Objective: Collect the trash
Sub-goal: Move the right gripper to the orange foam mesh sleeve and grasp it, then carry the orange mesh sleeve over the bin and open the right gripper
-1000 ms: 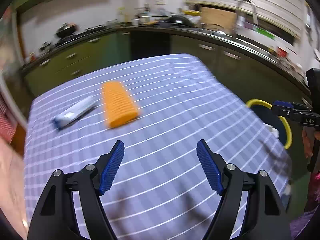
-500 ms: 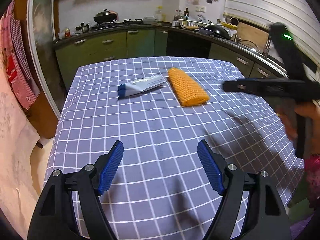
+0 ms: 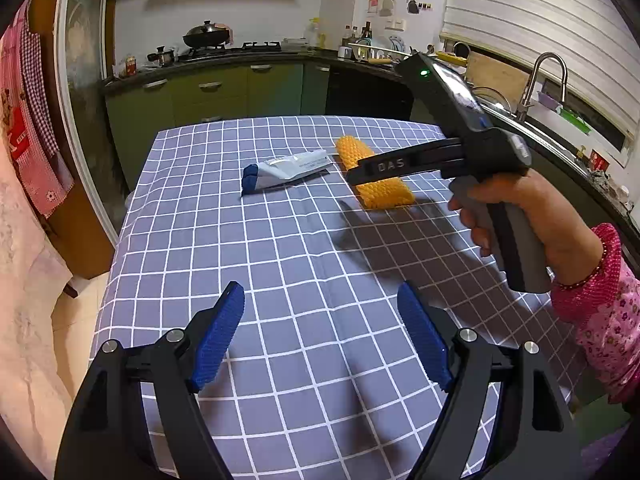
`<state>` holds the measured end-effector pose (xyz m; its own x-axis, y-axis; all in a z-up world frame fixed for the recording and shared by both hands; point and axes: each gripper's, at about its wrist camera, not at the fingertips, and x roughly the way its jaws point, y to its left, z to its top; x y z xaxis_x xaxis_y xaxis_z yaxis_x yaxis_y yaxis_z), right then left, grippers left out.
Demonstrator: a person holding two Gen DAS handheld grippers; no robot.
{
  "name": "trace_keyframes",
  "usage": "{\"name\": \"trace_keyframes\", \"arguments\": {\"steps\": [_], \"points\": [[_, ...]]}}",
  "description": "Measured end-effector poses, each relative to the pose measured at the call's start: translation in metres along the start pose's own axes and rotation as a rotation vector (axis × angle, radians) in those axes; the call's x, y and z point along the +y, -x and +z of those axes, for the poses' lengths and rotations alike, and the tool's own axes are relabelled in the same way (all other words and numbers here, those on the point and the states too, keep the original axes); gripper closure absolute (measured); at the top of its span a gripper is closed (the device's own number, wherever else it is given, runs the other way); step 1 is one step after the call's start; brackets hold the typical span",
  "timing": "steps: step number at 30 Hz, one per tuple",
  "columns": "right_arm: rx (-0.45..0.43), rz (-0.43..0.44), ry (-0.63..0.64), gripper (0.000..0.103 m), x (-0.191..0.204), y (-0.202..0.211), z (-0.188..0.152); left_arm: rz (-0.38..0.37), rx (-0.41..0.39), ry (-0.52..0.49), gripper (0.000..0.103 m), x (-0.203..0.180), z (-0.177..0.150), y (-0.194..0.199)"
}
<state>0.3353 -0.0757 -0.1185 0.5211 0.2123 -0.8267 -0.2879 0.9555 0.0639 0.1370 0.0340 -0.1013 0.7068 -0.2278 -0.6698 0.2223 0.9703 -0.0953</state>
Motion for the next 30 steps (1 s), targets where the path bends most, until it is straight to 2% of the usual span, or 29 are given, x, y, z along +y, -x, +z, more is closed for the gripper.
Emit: {"name": "trace_keyframes", "arguments": {"steps": [4, 8, 11, 12, 15, 23, 30], "points": [[0.001, -0.037, 0.005, 0.037, 0.0, -0.005, -0.002, -0.005, 0.001, 0.0, 0.025, -0.002, 0.0, 0.001], [-0.009, -0.034, -0.007, 0.068, -0.006, -0.001, -0.004, -0.005, 0.002, 0.0, 0.025, -0.003, 0.0, 0.001], [-0.018, -0.017, -0.011, 0.08, -0.013, 0.007, -0.009, -0.007, 0.002, -0.001, 0.025, -0.003, 0.0, 0.002], [-0.022, -0.011, -0.011, 0.088, -0.015, 0.01, -0.01, -0.007, 0.001, -0.002, 0.025, -0.004, 0.0, 0.002], [-0.045, 0.011, -0.016, 0.091, -0.017, 0.025, -0.016, -0.009, -0.001, -0.007, 0.025, -0.007, -0.001, 0.004], [-0.139, 0.095, -0.03, 0.091, -0.029, 0.087, -0.043, -0.015, -0.017, -0.019, 0.025, -0.014, 0.001, 0.013], [-0.227, 0.088, -0.072, 0.091, -0.055, 0.152, -0.089, -0.023, -0.015, -0.041, 0.025, -0.026, 0.001, 0.015]]}}
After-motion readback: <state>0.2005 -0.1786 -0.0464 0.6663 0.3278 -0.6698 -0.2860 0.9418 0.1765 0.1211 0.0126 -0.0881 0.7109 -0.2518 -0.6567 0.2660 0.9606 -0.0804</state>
